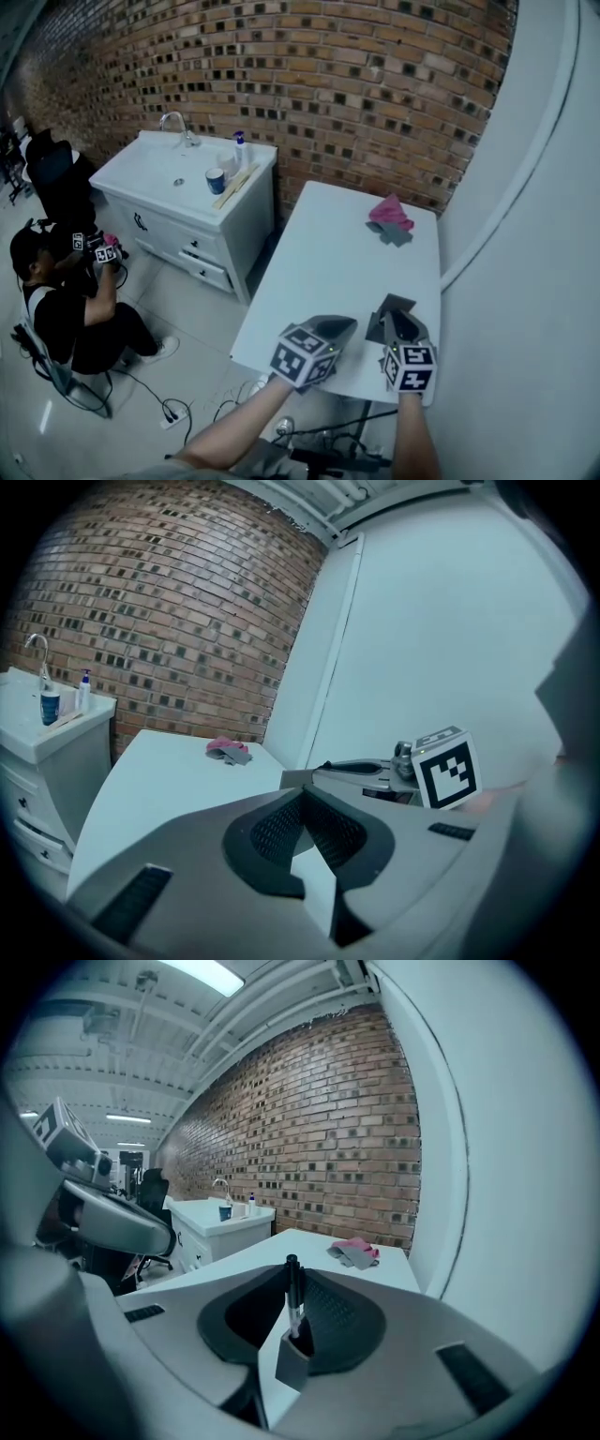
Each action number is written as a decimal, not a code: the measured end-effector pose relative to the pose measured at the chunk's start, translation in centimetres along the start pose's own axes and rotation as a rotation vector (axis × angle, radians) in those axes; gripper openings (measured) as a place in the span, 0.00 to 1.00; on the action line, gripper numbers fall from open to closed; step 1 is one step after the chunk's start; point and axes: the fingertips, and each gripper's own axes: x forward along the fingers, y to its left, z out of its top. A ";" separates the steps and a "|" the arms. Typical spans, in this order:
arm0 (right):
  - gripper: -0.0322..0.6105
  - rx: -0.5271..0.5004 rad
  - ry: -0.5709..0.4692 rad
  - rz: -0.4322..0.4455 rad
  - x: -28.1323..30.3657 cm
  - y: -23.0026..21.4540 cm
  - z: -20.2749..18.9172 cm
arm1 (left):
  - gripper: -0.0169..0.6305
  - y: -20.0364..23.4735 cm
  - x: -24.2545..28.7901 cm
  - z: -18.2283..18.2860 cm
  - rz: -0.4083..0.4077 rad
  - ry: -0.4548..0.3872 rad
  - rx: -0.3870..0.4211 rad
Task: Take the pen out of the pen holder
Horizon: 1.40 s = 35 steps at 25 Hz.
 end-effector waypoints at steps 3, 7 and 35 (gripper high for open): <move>0.15 0.050 -0.061 -0.003 -1.5 -0.4 2.1 | 0.03 -0.6 0.0 1.0 -0.015 -0.019 0.022; 0.15 0.085 -0.138 -0.002 -3.6 -0.6 5.0 | 0.03 -1.4 -0.4 2.8 -0.033 -0.048 0.050; 0.15 0.155 -0.412 0.133 -11.3 0.9 12.4 | 0.03 -4.2 -2.5 8.5 -0.057 -0.165 0.113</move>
